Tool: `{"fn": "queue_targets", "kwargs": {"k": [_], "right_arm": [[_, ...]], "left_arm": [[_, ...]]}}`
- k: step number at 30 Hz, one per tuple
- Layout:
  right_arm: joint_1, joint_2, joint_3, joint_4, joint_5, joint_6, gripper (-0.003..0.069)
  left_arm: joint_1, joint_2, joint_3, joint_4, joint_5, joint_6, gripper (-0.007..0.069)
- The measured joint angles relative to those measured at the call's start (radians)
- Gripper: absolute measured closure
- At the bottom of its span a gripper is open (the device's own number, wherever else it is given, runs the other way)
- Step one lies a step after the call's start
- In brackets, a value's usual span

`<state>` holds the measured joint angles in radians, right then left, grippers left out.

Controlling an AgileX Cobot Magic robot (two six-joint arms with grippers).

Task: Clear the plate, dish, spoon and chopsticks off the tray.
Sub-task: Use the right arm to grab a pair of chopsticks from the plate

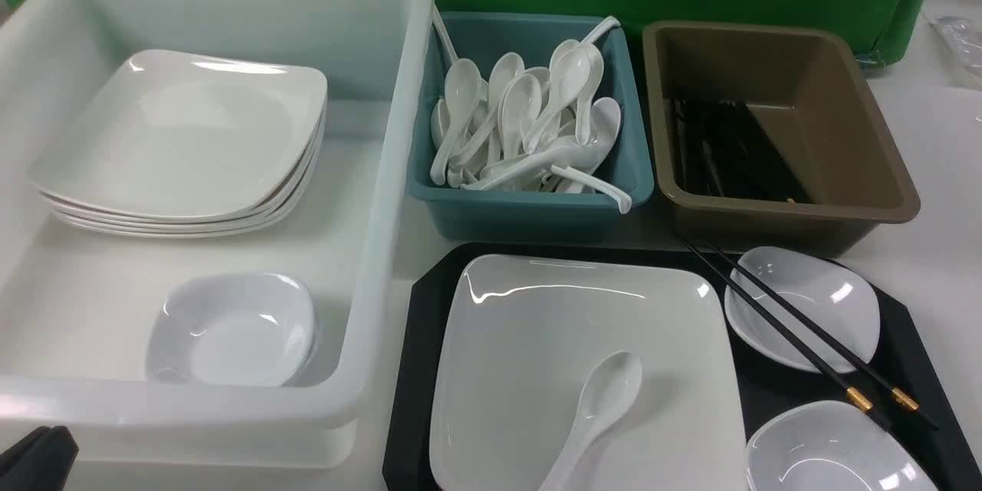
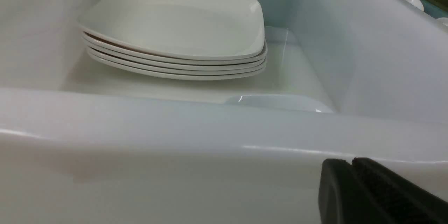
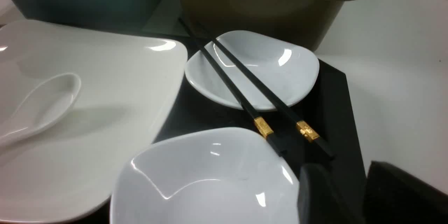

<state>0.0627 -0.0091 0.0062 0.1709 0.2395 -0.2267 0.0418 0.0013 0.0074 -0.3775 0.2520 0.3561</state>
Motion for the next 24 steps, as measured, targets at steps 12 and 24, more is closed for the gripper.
{"fn": "queue_targets", "kwargs": {"k": [12,24], "right_arm": [[0.0,0.0,0.0,0.0,0.0,0.0,0.0417],[0.0,0.0,0.0,0.001,0.0,0.0,0.0417]], "left_arm": [[0.0,0.0,0.0,0.0,0.0,0.0,0.0608],[0.0,0.0,0.0,-0.096,-0.1,-0.074,0.0608]]}}
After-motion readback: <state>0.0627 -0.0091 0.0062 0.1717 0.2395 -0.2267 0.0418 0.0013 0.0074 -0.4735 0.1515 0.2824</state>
